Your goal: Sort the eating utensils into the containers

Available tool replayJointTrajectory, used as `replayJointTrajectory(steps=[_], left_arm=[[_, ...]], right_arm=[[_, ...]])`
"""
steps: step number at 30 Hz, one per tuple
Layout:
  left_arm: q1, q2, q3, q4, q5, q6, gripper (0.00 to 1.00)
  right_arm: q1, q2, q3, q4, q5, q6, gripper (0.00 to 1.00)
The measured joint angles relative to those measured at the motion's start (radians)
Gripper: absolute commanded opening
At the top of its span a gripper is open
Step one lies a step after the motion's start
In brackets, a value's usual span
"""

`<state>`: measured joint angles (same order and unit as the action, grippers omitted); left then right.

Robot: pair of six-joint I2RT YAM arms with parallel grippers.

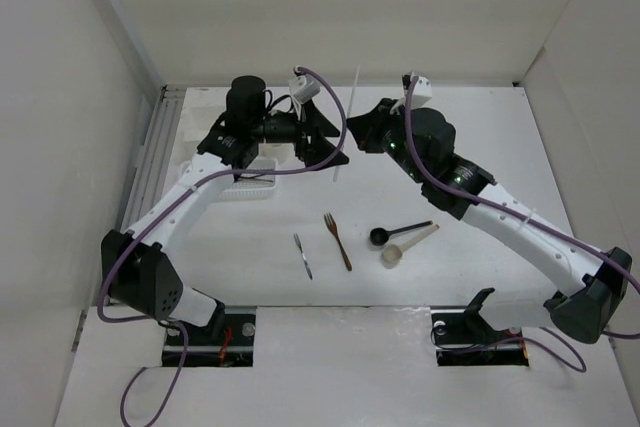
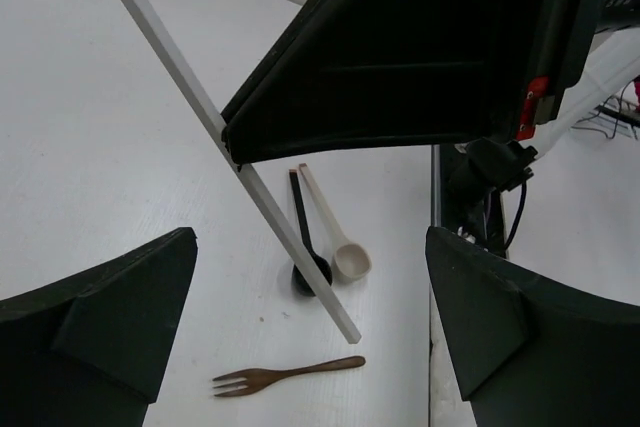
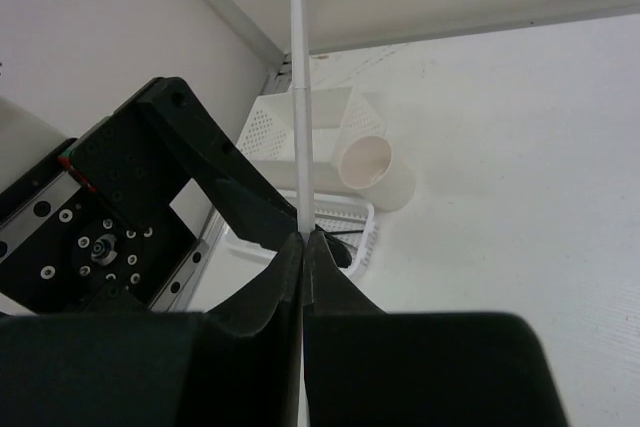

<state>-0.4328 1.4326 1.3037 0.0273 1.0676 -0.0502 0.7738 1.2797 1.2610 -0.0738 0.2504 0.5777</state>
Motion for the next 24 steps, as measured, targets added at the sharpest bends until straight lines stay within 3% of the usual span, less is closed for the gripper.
replayJointTrajectory(steps=[5,8,9,13,14,15,22,24], left_arm=[[-0.007,0.012,0.000,0.013,-0.038,-0.047,0.65],[-0.007,0.047,0.012,0.010,-0.074,-0.067,0.64],[-0.007,0.061,0.018,0.009,-0.084,-0.072,0.59],[-0.006,0.082,0.023,-0.010,-0.114,-0.078,0.26],[-0.006,0.083,0.027,-0.014,-0.120,-0.080,0.09],[-0.006,0.083,0.033,-0.021,-0.124,-0.083,0.01],[-0.005,0.083,0.077,-0.072,-0.159,-0.047,0.00],[-0.002,0.082,0.079,-0.111,-0.196,-0.013,0.00]], right_arm=[[0.001,0.000,-0.005,0.015,-0.014,0.014,0.00],[0.002,0.000,-0.022,0.031,-0.024,0.029,0.00],[0.002,0.000,-0.031,0.034,-0.027,0.032,0.00],[0.005,0.000,-0.055,0.037,-0.031,0.048,0.00],[0.005,0.000,-0.059,0.037,-0.032,0.049,0.00],[0.005,0.000,-0.062,0.037,-0.033,0.050,0.00],[0.006,0.000,-0.063,0.038,-0.036,0.054,0.00],[0.006,0.000,-0.063,0.039,-0.035,0.054,0.12]])
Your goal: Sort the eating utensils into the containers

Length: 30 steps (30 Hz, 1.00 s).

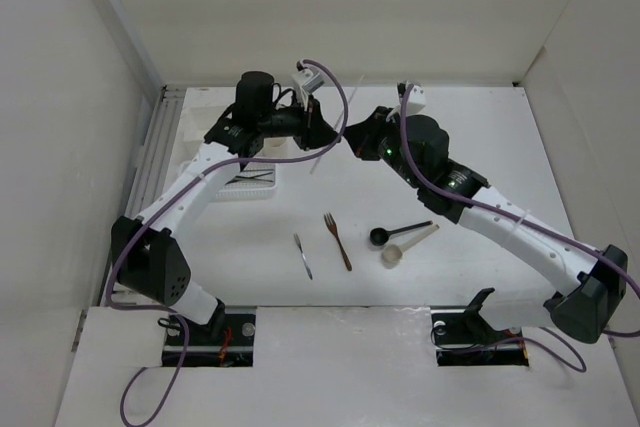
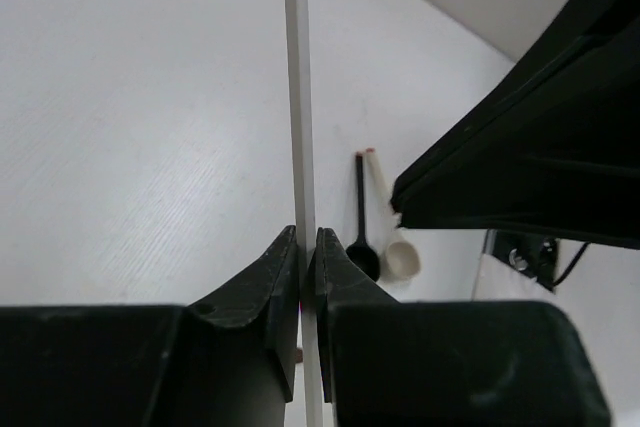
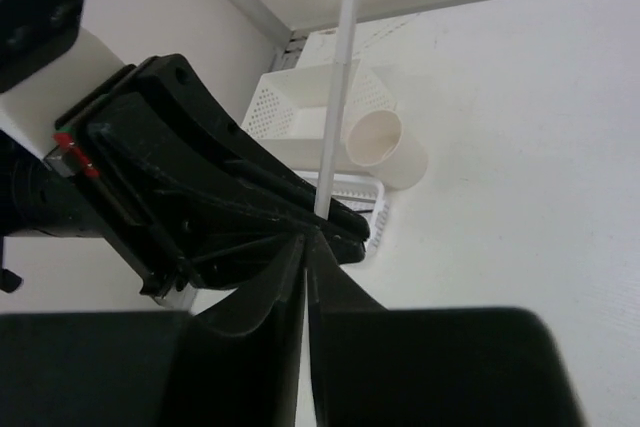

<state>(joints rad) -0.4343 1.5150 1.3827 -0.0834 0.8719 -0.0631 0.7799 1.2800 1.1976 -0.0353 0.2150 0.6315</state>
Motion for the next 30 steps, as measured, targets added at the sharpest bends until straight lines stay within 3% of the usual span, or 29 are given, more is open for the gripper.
replayJointTrajectory(steps=[3,7,13,15,22,30], left_arm=[[0.018,-0.003,0.002,-0.092,-0.089,0.096,0.00],[0.113,-0.053,-0.047,-0.172,-0.259,0.373,0.00],[0.370,-0.337,-0.444,-0.116,-0.389,0.954,0.00],[0.417,-0.369,-0.518,-0.114,-0.402,1.114,0.00],[0.521,-0.145,-0.484,-0.121,-0.401,1.491,0.00],[0.554,-0.064,-0.491,-0.130,-0.411,1.831,0.00]], right_arm=[[0.000,0.003,0.000,0.002,0.010,-0.010,0.26],[0.000,0.003,-0.001,0.006,0.032,-0.047,0.26],[0.000,0.003,-0.002,0.006,0.080,-0.139,0.21],[-0.002,0.006,-0.002,0.008,0.085,-0.166,0.20],[-0.055,0.086,0.032,0.020,0.037,-0.211,0.19],[-0.106,0.135,0.035,0.018,-0.018,-0.221,0.18]])
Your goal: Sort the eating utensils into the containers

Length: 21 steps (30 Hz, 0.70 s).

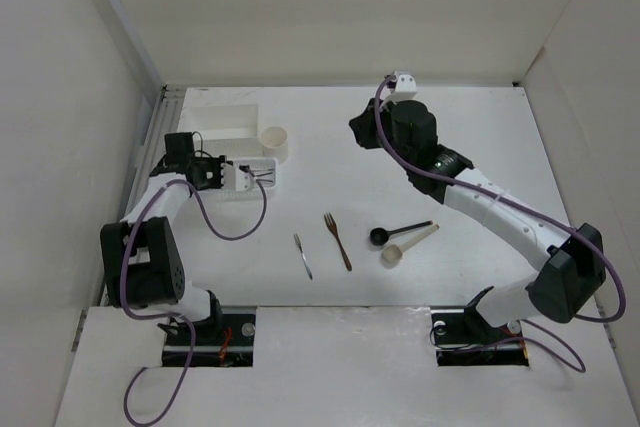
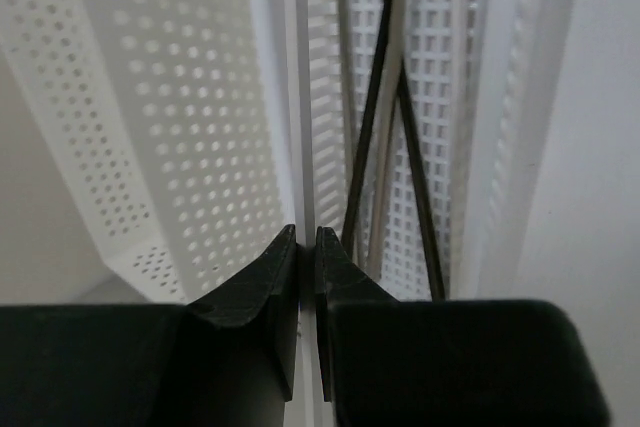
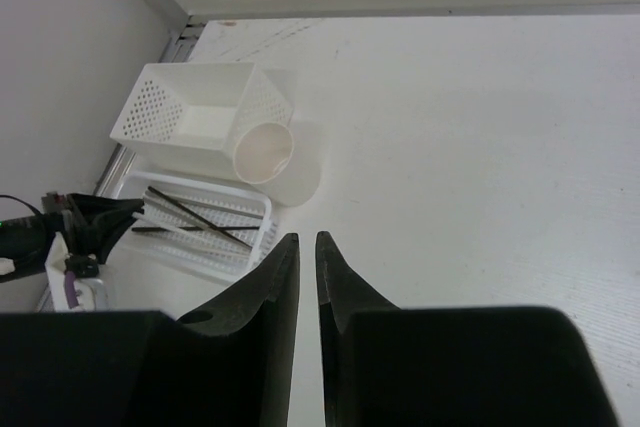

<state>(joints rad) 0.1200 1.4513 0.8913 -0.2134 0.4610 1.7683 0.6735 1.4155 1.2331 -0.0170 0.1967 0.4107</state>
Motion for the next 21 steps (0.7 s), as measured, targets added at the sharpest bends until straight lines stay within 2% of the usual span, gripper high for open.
replayJointTrajectory(steps=[7,17,19,21], left_arm=[[0.000,0.098,0.003,-0.008,-0.006,0.095,0.00],[0.000,0.119,0.020,0.040,0.002,0.063,0.00],[0.000,0.123,0.020,0.042,0.002,0.063,0.05],[0.000,0.125,0.020,0.047,0.002,0.063,0.16]], right_arm=[[-0.024,0.019,0.026,0.003,-0.041,-0.002,0.18],[-0.039,0.040,0.042,0.002,-0.063,-0.004,0.18],[-0.043,0.040,0.042,0.002,-0.066,-0.004,0.21],[-0.045,0.040,0.043,0.002,-0.071,-0.004,0.23]])
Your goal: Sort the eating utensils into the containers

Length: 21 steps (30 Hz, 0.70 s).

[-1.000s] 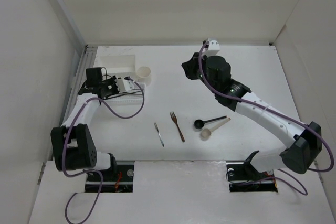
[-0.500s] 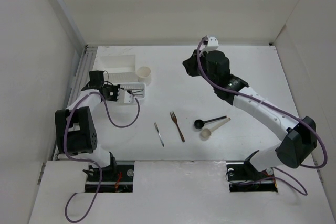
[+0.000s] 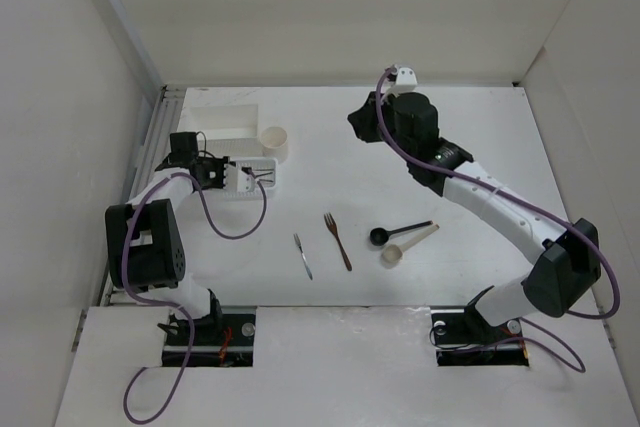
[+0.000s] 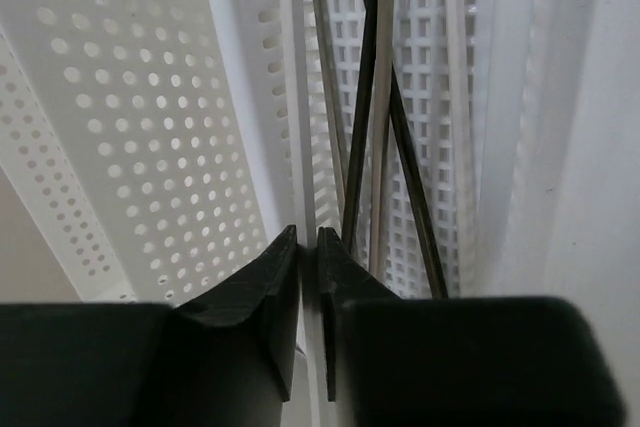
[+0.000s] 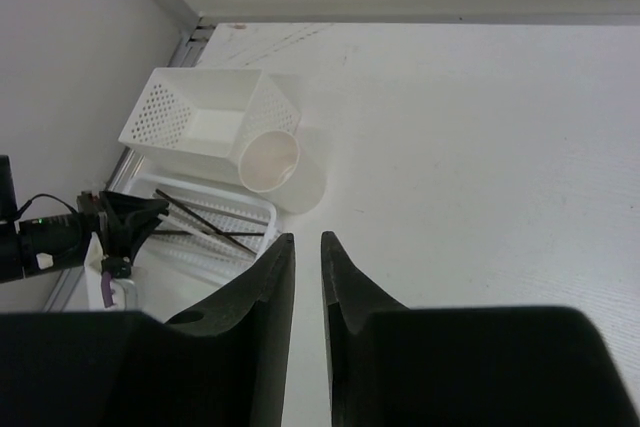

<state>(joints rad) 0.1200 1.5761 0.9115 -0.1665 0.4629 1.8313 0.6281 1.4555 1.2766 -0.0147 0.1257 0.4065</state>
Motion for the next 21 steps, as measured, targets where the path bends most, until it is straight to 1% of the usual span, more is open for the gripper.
replayJointTrajectory(steps=[1,2,4,6,11,13,15,17,18,19,21], left_arm=[[0.000,0.000,0.000,0.004,0.000,0.000,0.27],[0.000,0.000,0.000,0.008,-0.001,0.000,0.33],[-0.001,0.002,0.000,0.018,-0.002,-0.018,0.49],[-0.001,0.006,0.003,0.032,-0.004,-0.048,0.58],[-0.002,0.023,0.070,0.039,-0.027,-0.160,0.62],[-0.002,0.019,0.101,0.043,-0.031,-0.196,0.62],[-0.002,0.003,0.119,0.042,-0.033,-0.236,0.62],[-0.005,-0.026,0.126,0.040,-0.032,-0.290,0.62],[-0.008,-0.046,0.130,0.040,-0.031,-0.327,0.63],[-0.014,-0.072,0.132,0.043,-0.032,-0.373,0.65],[-0.035,-0.135,0.138,0.045,-0.039,-0.517,0.69]], right_arm=[[-0.001,0.000,0.002,-0.001,-0.002,0.000,0.25],[0.000,0.002,0.003,0.000,-0.003,-0.001,0.25],[-0.001,0.006,0.009,0.000,-0.004,0.000,0.27],[-0.002,0.008,0.011,0.000,-0.011,0.000,0.27],[-0.002,0.011,0.015,0.000,-0.063,0.001,0.34],[-0.002,0.011,0.015,0.000,-0.080,0.001,0.34],[-0.002,0.011,0.015,-0.002,-0.091,0.002,0.40],[-0.001,0.011,0.015,-0.009,-0.099,0.002,0.48],[-0.001,0.011,0.016,-0.021,-0.100,0.003,0.58],[-0.001,0.011,0.017,-0.040,-0.100,0.005,0.62],[0.000,0.011,0.018,-0.097,-0.097,0.010,0.70]])
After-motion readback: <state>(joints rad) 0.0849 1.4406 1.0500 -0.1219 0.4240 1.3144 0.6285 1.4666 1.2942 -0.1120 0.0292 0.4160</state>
